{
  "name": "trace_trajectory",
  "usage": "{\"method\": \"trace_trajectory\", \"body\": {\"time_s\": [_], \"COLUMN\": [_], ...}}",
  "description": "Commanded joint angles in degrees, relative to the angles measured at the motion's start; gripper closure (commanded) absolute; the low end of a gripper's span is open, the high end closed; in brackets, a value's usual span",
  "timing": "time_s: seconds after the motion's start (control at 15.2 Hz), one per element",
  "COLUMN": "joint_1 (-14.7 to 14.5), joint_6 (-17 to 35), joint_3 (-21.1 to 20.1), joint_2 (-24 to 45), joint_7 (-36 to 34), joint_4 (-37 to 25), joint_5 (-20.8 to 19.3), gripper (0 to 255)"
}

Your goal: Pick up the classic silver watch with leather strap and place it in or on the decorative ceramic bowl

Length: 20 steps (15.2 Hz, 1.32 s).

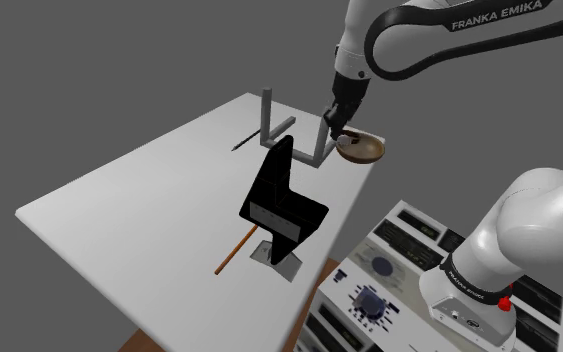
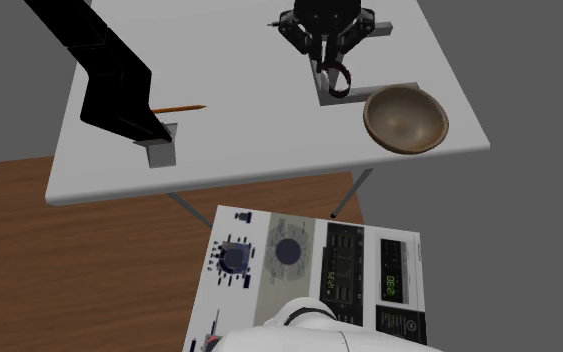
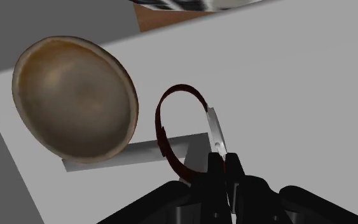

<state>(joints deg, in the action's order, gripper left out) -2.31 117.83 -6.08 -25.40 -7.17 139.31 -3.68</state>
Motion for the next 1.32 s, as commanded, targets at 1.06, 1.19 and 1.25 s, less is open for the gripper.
{"method": "trace_trajectory", "body": {"time_s": [1.06, 1.19, 1.25], "joint_1": [7.2, 7.3, 7.3], "joint_6": [5.8, 7.5, 8.3], "joint_3": [13.2, 13.3, 13.3], "joint_2": [6.8, 7.4, 7.7], "joint_7": [17.3, 17.2, 17.1], "joint_4": [-2.5, -1.4, -0.9], "joint_5": [-4.2, -4.2, -4.3], "gripper": [255, 255, 255]}}
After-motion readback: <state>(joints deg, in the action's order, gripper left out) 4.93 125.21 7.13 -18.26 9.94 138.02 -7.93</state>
